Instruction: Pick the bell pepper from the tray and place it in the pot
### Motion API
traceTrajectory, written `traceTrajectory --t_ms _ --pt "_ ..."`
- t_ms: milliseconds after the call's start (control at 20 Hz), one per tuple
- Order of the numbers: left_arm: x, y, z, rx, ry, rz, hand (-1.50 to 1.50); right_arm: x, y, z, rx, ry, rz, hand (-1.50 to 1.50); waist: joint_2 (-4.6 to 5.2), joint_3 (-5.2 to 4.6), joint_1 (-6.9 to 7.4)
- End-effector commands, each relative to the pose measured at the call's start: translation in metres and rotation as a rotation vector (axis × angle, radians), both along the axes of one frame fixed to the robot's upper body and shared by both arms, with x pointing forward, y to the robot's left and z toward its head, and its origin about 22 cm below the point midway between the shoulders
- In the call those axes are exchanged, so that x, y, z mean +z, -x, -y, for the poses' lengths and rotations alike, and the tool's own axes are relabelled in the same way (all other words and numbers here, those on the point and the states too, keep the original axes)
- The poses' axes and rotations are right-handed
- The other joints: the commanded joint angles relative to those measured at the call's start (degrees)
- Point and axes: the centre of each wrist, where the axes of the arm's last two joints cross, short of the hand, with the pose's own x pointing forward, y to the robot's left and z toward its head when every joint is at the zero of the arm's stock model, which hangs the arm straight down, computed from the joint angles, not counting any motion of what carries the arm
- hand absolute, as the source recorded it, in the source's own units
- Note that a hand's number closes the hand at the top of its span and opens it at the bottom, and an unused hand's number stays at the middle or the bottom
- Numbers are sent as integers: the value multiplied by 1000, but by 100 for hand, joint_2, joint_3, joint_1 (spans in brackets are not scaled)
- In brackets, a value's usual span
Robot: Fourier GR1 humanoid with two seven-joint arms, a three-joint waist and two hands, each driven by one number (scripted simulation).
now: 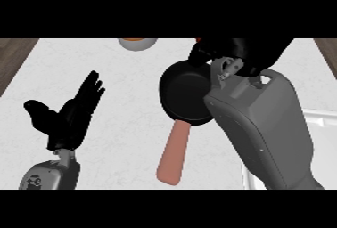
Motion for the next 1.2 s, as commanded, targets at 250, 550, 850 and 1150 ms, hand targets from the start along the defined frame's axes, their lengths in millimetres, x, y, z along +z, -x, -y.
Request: traceTrajectory --t_ms 250,550,850,1150 --pt "-5 1 1 -5 -5 -9 0 -26 -42 12 -158 -315 -158 -150 22 8 44" --pt "-10 10 4 -17 1 -10 0 -57 -57 24 -145 -521 -151 -150 19 10 99" --pt "-2 11 -1 0 -6 0 0 -49 -50 30 -100 -609 228 -150 -16 12 19" --pt "7 4 -17 57 -20 5 0 -51 -36 47 -184 -622 420 -150 -52 12 -229"
